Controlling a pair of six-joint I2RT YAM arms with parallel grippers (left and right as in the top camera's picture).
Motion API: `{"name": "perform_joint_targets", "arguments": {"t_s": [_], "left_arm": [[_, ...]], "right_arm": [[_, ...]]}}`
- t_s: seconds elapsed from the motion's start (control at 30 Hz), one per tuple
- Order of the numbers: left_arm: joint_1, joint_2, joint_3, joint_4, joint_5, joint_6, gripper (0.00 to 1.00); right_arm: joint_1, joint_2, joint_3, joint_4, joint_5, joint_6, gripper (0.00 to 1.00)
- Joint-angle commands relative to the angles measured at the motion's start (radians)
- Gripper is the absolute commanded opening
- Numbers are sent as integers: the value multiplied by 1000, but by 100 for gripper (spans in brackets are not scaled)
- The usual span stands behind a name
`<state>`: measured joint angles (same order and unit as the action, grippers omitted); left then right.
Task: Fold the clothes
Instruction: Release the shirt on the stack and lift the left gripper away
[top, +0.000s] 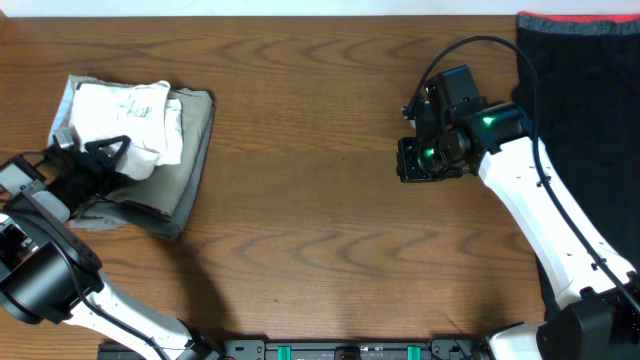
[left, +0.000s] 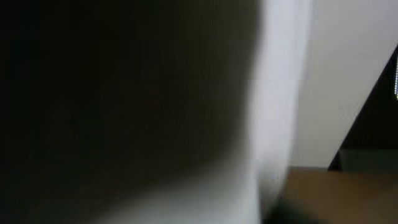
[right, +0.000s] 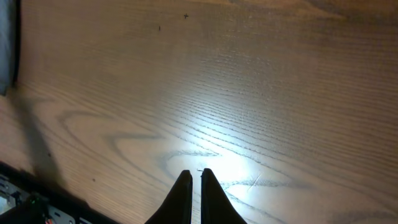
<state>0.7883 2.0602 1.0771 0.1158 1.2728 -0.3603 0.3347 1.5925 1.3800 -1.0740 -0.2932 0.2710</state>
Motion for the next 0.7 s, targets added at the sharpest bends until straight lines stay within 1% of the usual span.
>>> {"name": "perform_joint_targets", "arguments": {"t_s": [0.0, 0.1, 0.17, 0.3, 0.37, 0.47, 0.53, 0.63, 0.67], "left_arm": [[9, -19, 25, 0, -9, -11, 98], [20, -71, 25, -12, -26, -63, 98], [31, -126, 25, -55, -64, -93, 98], [65, -277, 25, -257, -233, -97, 98], [89, -376, 25, -381, -335, -74, 98], [122, -513, 25, -513, -454, -75, 98], [150, -605, 25, -580, -478, -74, 98], [195, -730, 34, -678, -469, -74, 98], [203, -771, 38, -705, -446, -66, 98]], "right_arm": [[-6, 3, 8, -3, -19, 13, 6], [-6, 3, 8, -12, -29, 13, 6], [-6, 3, 8, -19, -29, 13, 6], [-6, 3, 8, -21, -29, 13, 7], [-6, 3, 8, -20, -29, 12, 7], [-6, 3, 8, -18, -29, -2, 7], [-6, 3, 8, -18, -29, -15, 7], [-6, 3, 8, -10, -29, -18, 7], [-6, 3, 8, -4, -29, -21, 7]]}}
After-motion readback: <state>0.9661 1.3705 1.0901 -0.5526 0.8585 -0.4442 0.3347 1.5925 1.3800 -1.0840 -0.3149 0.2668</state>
